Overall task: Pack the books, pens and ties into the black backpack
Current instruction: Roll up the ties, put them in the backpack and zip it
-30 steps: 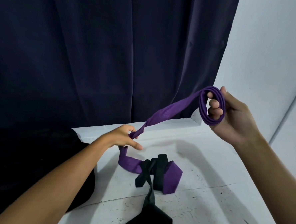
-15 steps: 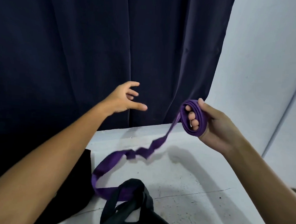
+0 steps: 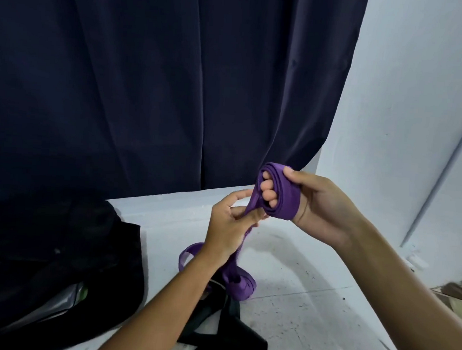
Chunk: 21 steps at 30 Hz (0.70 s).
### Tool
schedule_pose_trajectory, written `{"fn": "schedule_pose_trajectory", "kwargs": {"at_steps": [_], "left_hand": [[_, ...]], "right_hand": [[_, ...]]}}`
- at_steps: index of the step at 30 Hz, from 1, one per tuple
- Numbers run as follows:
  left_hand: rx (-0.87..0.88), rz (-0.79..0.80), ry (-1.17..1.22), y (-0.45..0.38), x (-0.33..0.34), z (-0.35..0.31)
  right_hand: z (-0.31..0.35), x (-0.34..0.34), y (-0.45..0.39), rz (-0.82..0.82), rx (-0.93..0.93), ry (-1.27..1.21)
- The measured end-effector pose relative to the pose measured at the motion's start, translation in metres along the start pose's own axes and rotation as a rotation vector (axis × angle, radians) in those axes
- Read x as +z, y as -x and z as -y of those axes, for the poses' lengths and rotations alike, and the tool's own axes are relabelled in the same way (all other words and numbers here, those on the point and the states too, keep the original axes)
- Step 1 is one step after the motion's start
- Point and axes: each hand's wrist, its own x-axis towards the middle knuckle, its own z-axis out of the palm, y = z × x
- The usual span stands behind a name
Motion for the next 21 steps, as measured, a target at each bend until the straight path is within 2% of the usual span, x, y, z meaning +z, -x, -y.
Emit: {"fn": "schedule_pose_trajectory", "kwargs": {"at_steps": [7,11,14,16,19,21], "left_hand": [[-0.148,0.155,-0.203,0.016,-0.054,0.039],[-0.348,0.314,-0.254,0.023,-0.078,0.055],[-0.544,0.394,0.073,0.015,-0.094,0.049],[-0.583,0.417,0.289,0.006,-0.103,0.034],[-0.44,0.456,0.376,-0.016,-0.107,-0.005],[-0.324,0.594,0.435,-0.036,-0.104,-0.037]], "right_hand": [[0.015,-0.006,0.005,-0.106,-0.229,-0.097],[0.032,-0.008,0.004,-0.136,-0.361,-0.121],[0.034,-0.008,0.001,-0.162,-0.406,-0.105],[0.035,-0.011,0.002,-0.183,-0.432,-0.149],[0.04,-0.017,0.007,-0.226,-0.462,-0.247],[0.042,-0.019,0.011,-0.234,-0.479,-0.281]]}}
